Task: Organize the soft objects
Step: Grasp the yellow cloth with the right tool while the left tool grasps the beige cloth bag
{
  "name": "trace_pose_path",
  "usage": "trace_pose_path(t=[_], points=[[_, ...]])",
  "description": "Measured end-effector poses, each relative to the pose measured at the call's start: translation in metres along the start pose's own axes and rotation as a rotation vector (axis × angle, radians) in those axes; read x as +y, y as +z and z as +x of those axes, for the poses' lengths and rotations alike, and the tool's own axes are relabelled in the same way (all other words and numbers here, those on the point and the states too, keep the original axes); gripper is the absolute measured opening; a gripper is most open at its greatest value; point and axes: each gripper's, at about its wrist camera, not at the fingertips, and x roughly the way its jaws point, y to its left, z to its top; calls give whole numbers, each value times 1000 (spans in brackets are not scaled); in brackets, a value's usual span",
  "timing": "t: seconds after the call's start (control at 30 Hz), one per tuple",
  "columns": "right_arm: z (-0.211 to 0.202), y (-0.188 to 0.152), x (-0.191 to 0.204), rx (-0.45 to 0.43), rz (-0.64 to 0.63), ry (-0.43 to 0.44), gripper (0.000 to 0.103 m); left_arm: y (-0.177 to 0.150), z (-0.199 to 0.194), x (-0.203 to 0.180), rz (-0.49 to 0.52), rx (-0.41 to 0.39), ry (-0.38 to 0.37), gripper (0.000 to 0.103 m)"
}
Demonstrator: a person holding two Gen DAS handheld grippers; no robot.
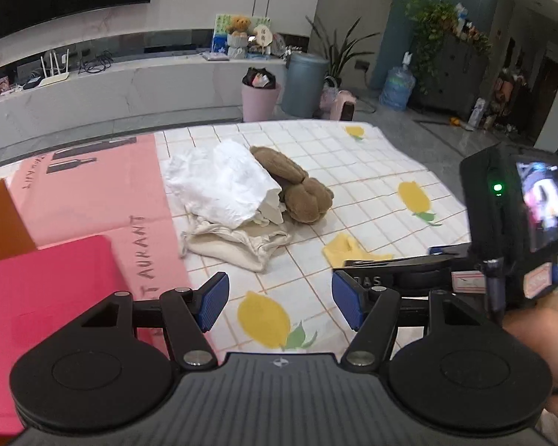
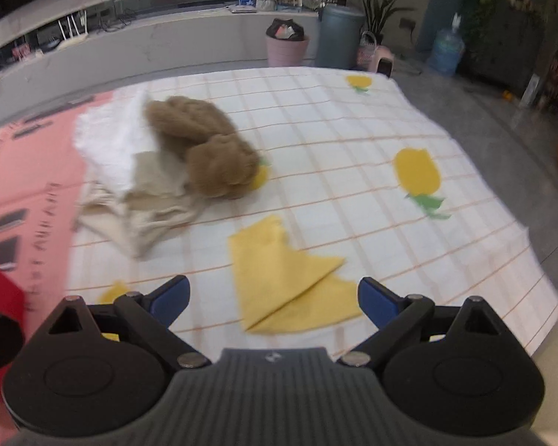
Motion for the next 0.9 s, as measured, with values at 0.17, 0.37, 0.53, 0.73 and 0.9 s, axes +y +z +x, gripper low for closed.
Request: trace_pose_path(t=[0.17,0.37,0.53,0.73,0.9], points=[[34,8,-14,80,38,-18,95,2,42,-5,-33,81,49,75],[63,15,-11,131,26,-22,95,12,77,-7,-58,100,107,74],[69,13,-25,155,105,21,96,4,85,1,-122,42,78,71],[70,14,-25,181,131,34,95,-8,96,15,-188,27,88,71],[62,10,-19,175,98,58,89,-18,97,25,-204,-19,79,71]])
